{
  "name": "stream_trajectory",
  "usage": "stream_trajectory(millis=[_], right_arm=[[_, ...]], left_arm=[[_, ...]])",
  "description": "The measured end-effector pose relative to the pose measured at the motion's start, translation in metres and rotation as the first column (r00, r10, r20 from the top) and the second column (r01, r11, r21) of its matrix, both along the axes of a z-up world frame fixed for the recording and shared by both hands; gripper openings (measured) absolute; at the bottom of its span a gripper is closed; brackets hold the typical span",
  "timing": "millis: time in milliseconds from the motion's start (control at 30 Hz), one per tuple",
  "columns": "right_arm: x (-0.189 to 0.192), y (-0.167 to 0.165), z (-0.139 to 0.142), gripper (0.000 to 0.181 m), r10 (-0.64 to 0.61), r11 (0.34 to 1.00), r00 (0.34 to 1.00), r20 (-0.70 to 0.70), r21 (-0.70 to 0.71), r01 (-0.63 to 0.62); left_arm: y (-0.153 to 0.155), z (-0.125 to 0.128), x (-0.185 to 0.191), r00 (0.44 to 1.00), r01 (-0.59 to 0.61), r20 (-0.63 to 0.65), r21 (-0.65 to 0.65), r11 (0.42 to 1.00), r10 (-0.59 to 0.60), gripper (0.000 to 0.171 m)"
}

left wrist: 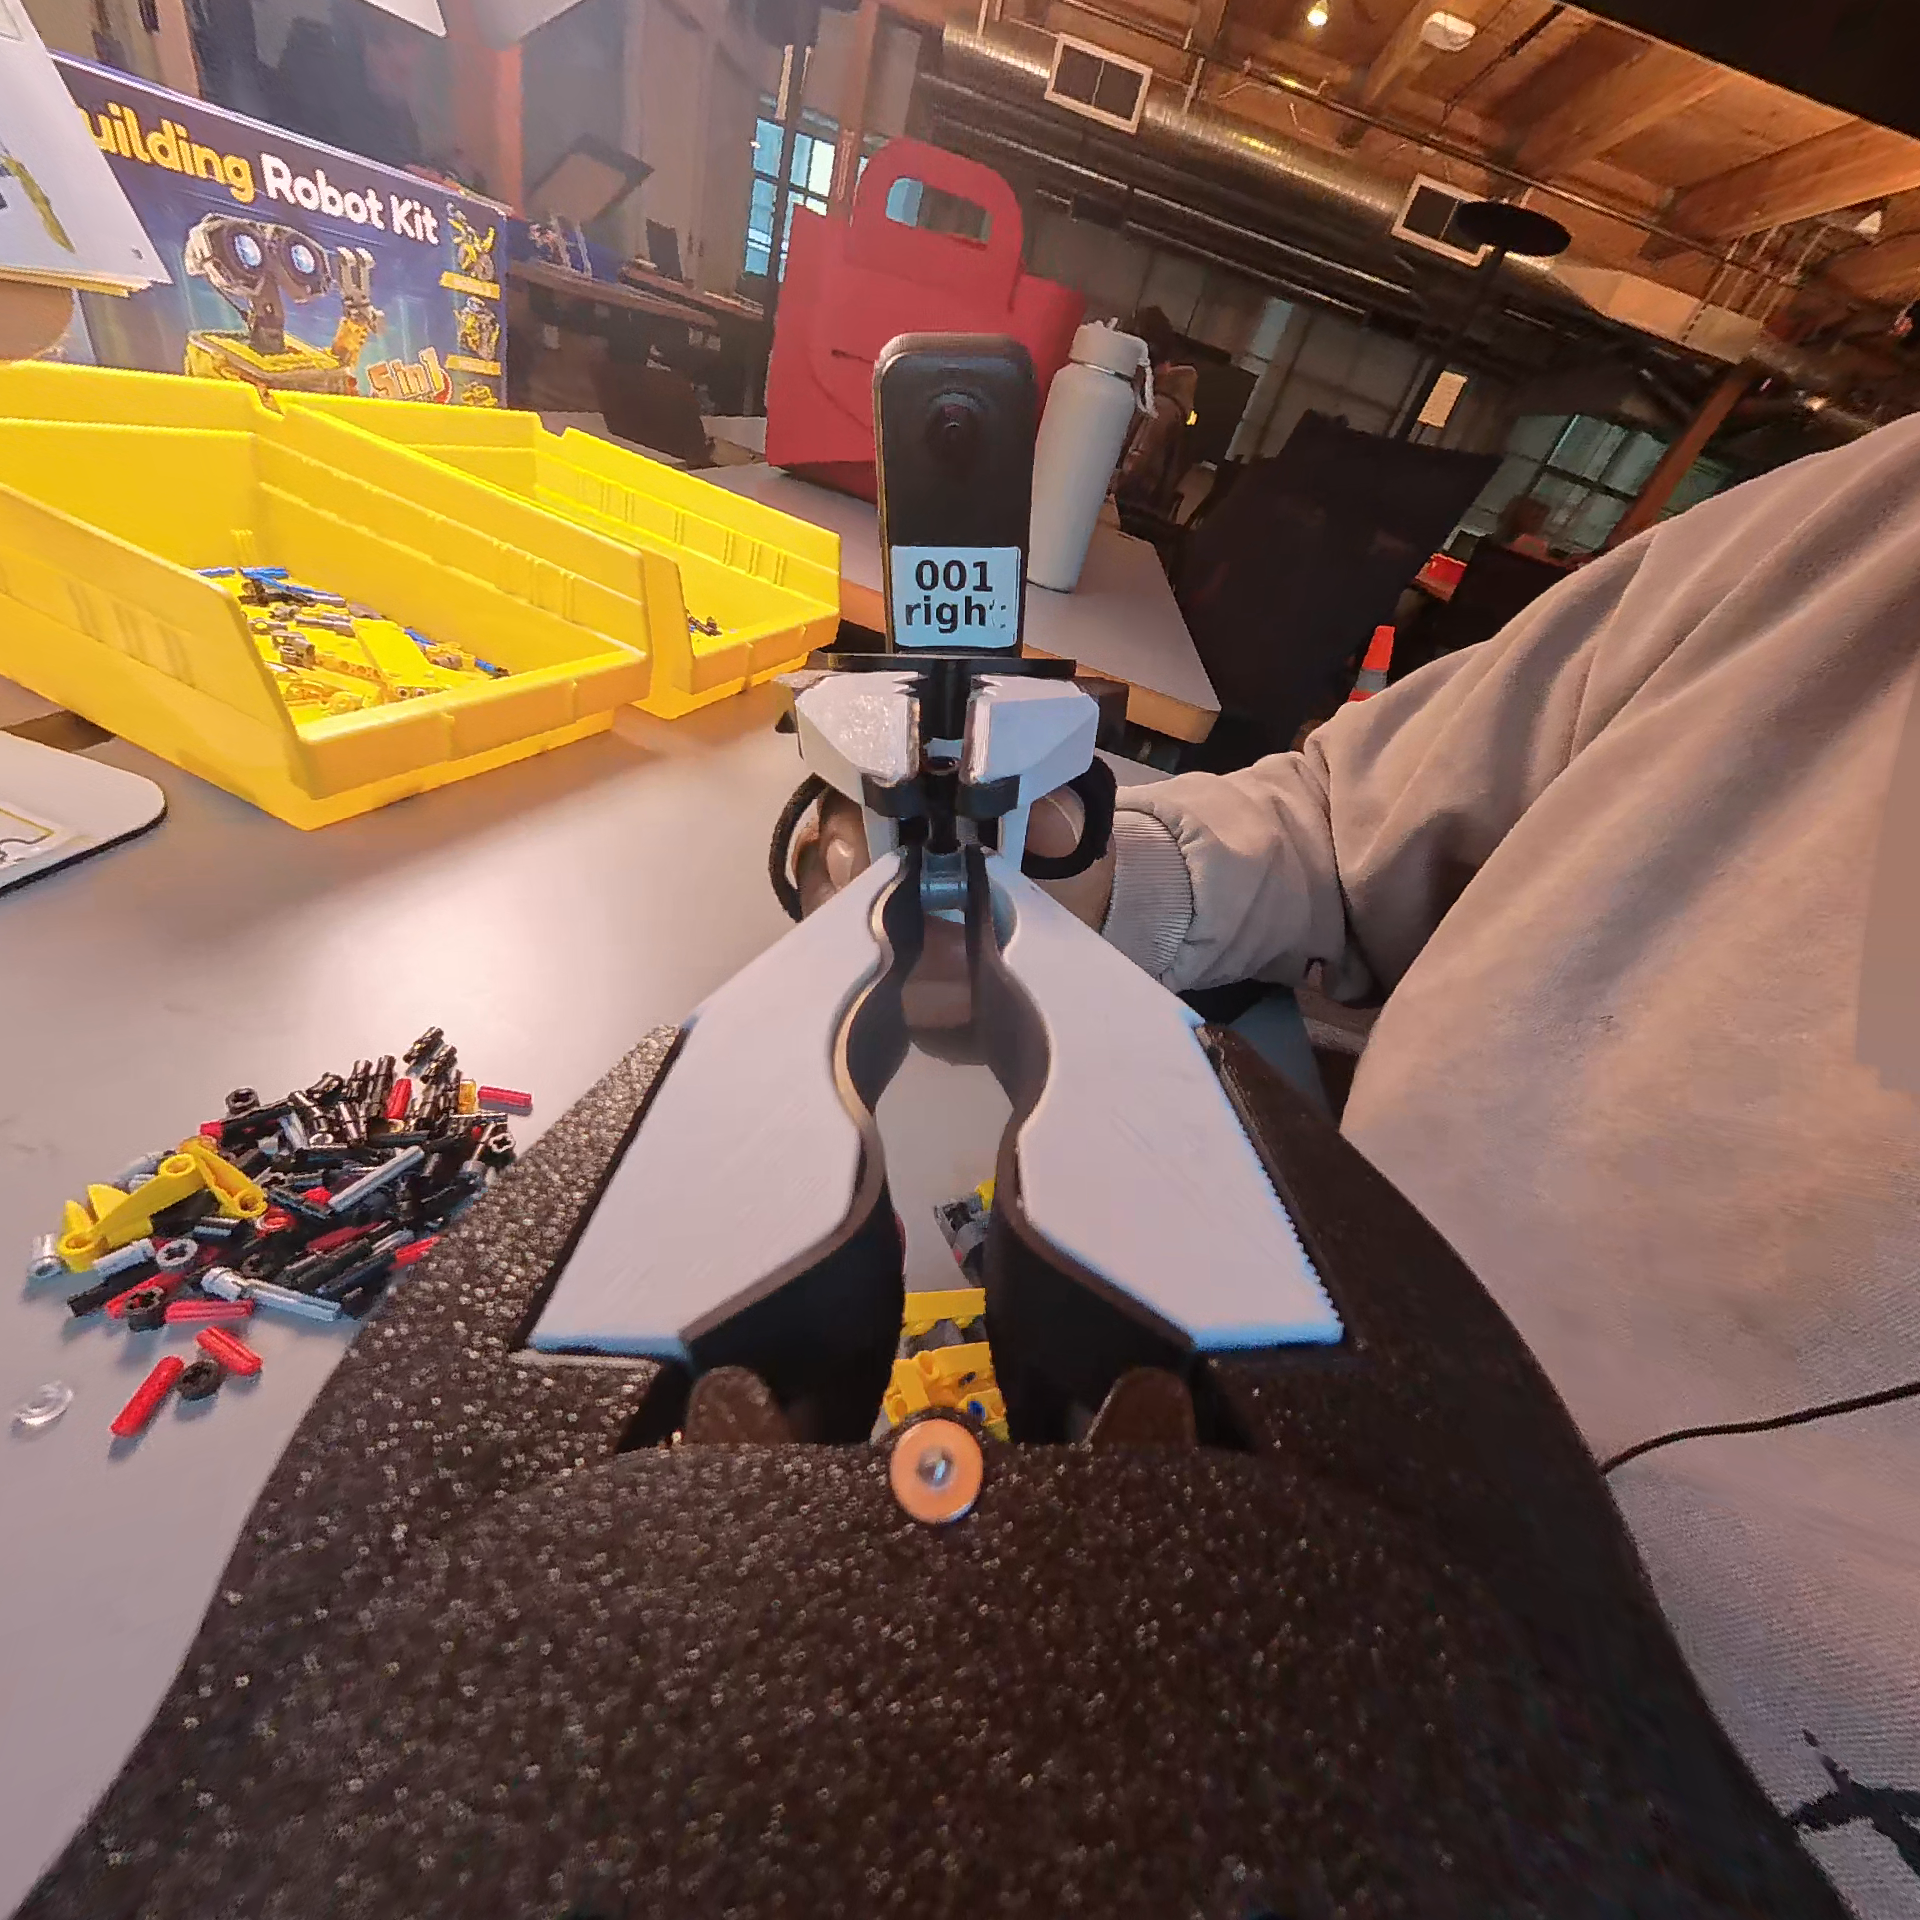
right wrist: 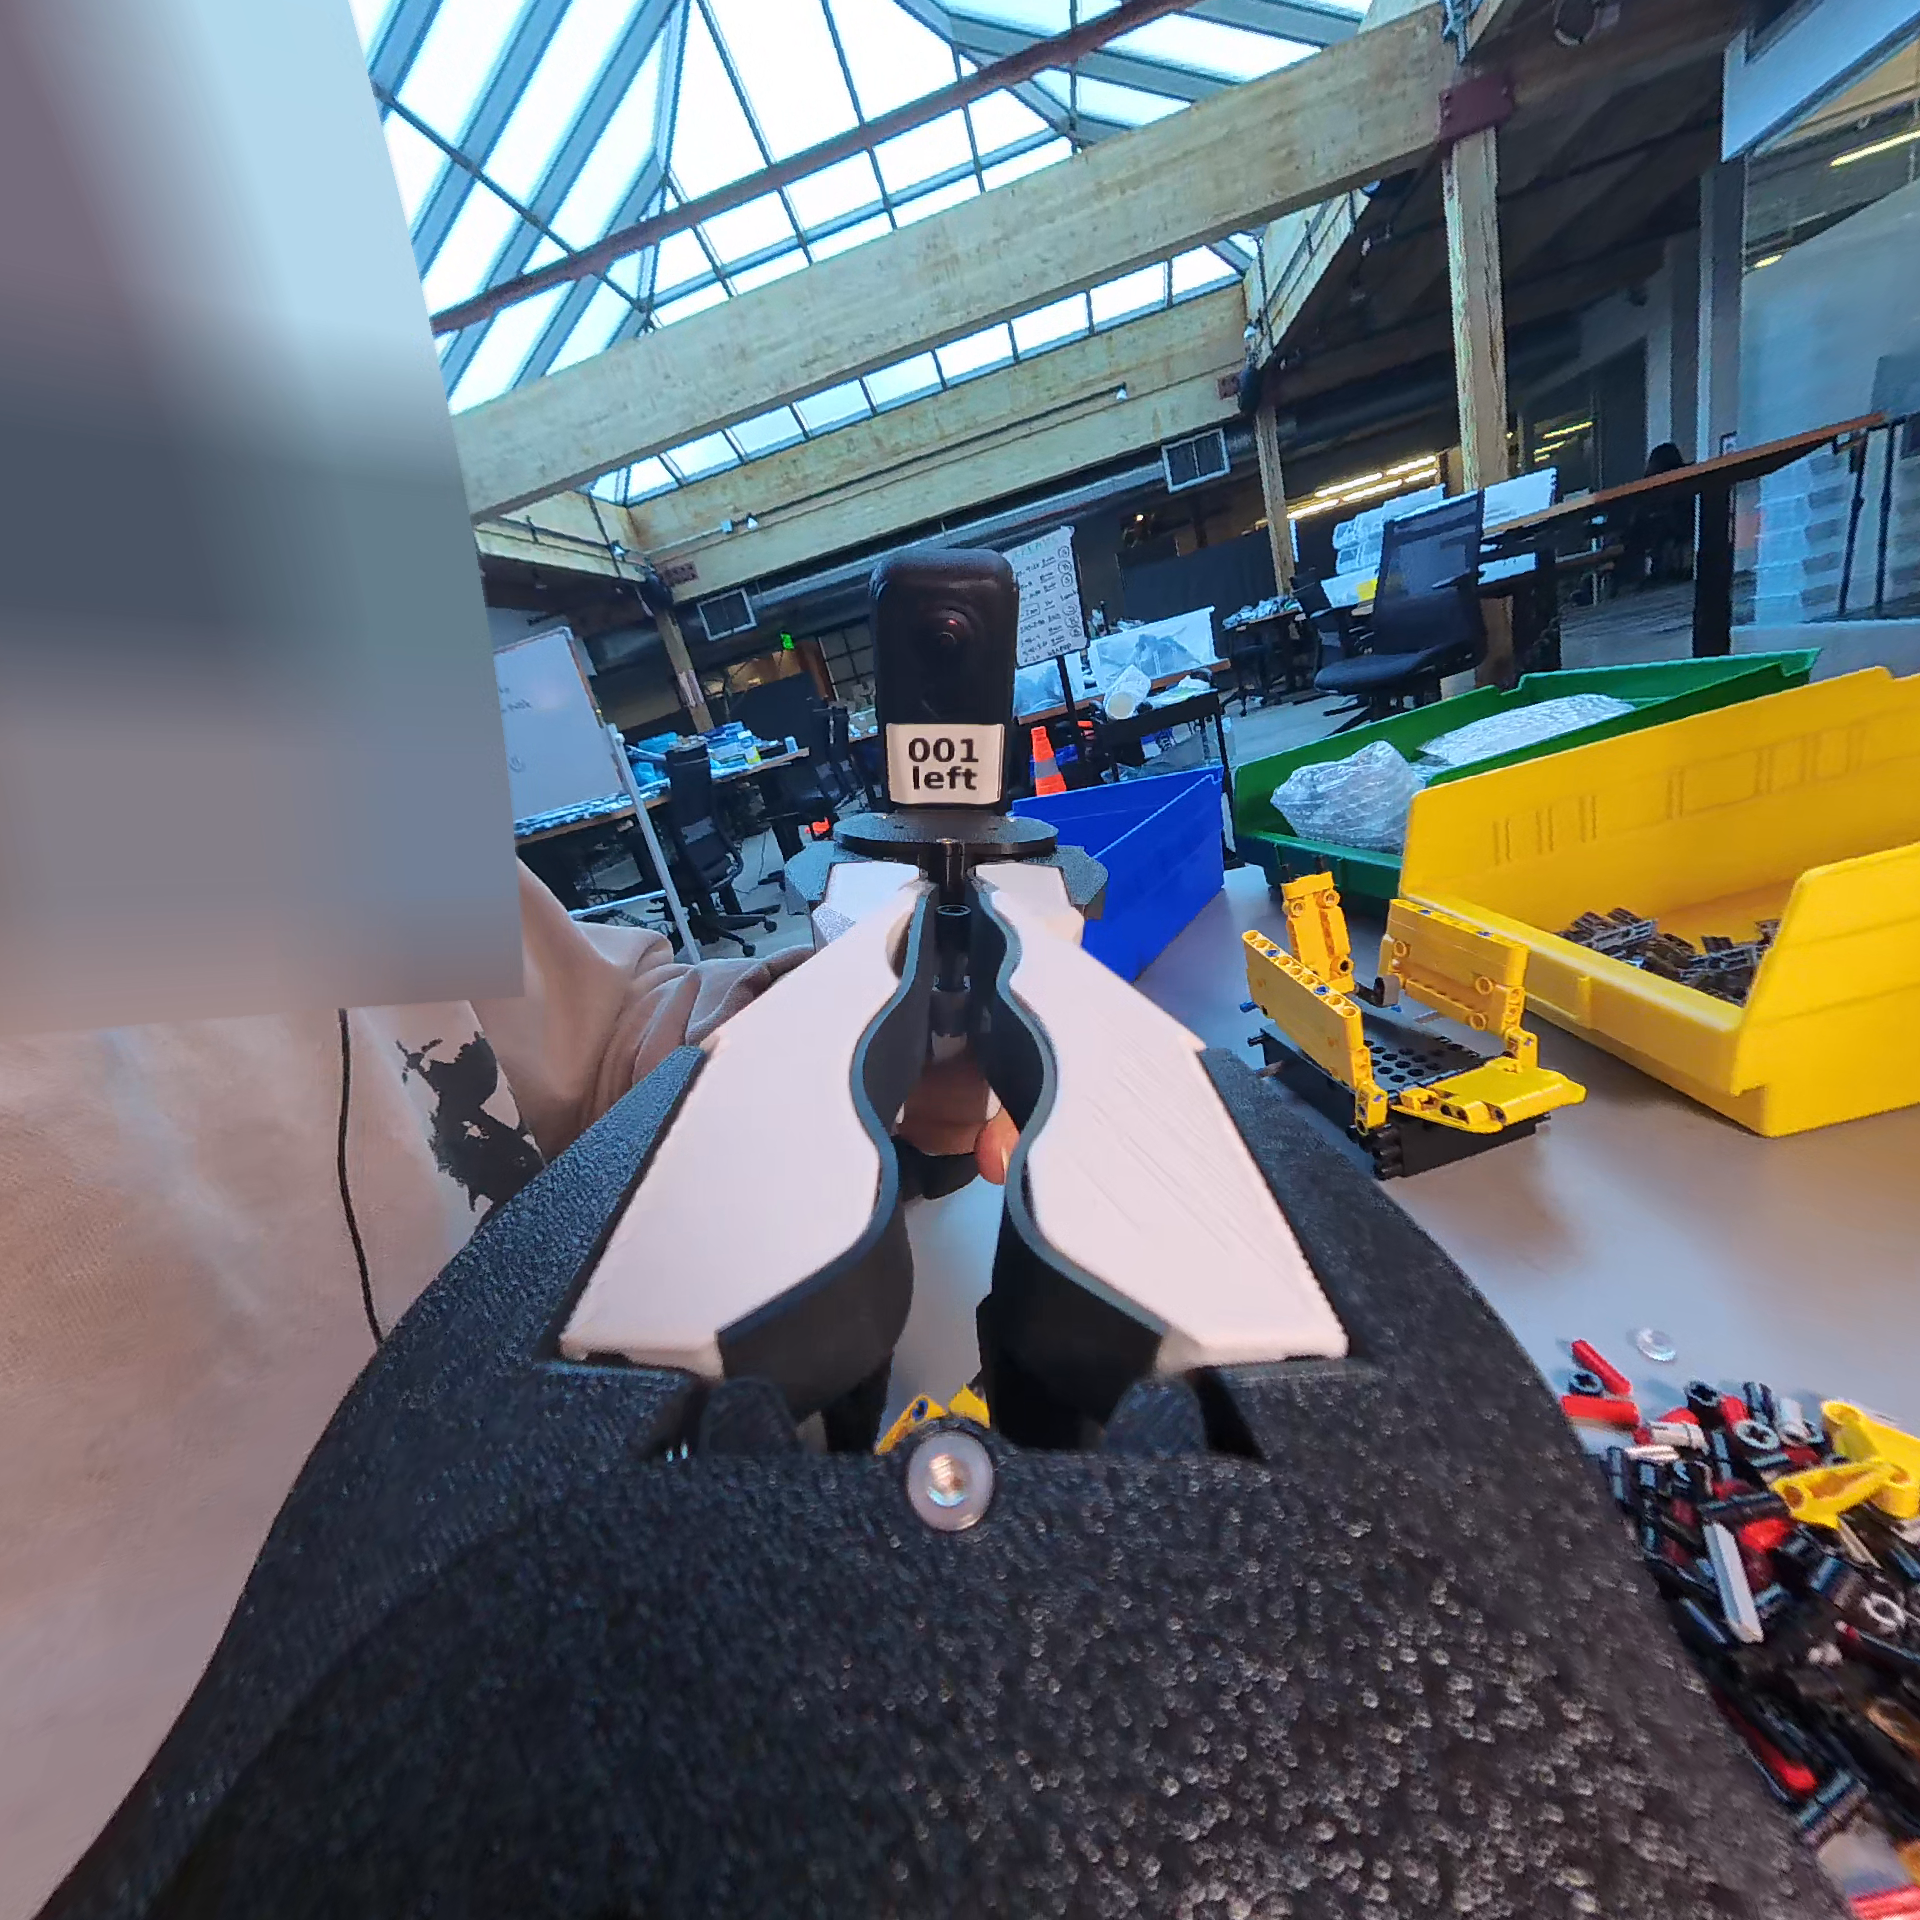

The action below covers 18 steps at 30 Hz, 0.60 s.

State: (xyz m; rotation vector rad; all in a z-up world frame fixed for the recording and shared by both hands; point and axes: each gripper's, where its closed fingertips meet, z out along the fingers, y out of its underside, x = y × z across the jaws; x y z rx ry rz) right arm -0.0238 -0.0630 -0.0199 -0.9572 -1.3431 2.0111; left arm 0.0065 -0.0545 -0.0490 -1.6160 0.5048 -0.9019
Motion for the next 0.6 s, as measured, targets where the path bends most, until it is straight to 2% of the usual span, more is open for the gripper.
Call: stream_trajectory(millis=[300, 467, 500, 533, 600], right_arm=[[-0.009, 0.009, -0.004, 0.003, -0.030, 0.999, 0.999, 0.028, -0.021, 0.030], [-0.012, 0.005, -0.009, 0.005, -0.034, 0.999, 0.999, 0.042, 0.004, 0.034], [-0.011, 0.005, -0.008, 0.005, -0.034, 0.999, 0.999, 0.032, -0.017, 0.035], [-0.011, 0.005, -0.008, 0.004, -0.034, 0.999, 0.999, 0.032, -0.027, 0.035], [-0.011, 0.005, -0.011, 0.005, -0.050, 0.999, 0.998, 0.029, -0.011, 0.050]], left_arm=[[0.005, -0.004, -0.008, 0.999, 0.008, 0.032, -0.047, 0.999, -0.007, 0.007], [0.001, -0.005, -0.013, 0.998, 0.007, 0.068, -0.028, 1.000, -0.005, 0.007], [0.000, -0.005, -0.012, 0.997, 0.007, 0.072, -0.022, 1.000, -0.005, 0.009], [0.002, -0.007, -0.013, 0.998, -0.011, 0.067, -0.021, 1.000, 0.012, 0.019], [0.002, -0.005, -0.014, 0.995, -0.031, 0.094, -0.003, 1.000, 0.031, 0.023]])
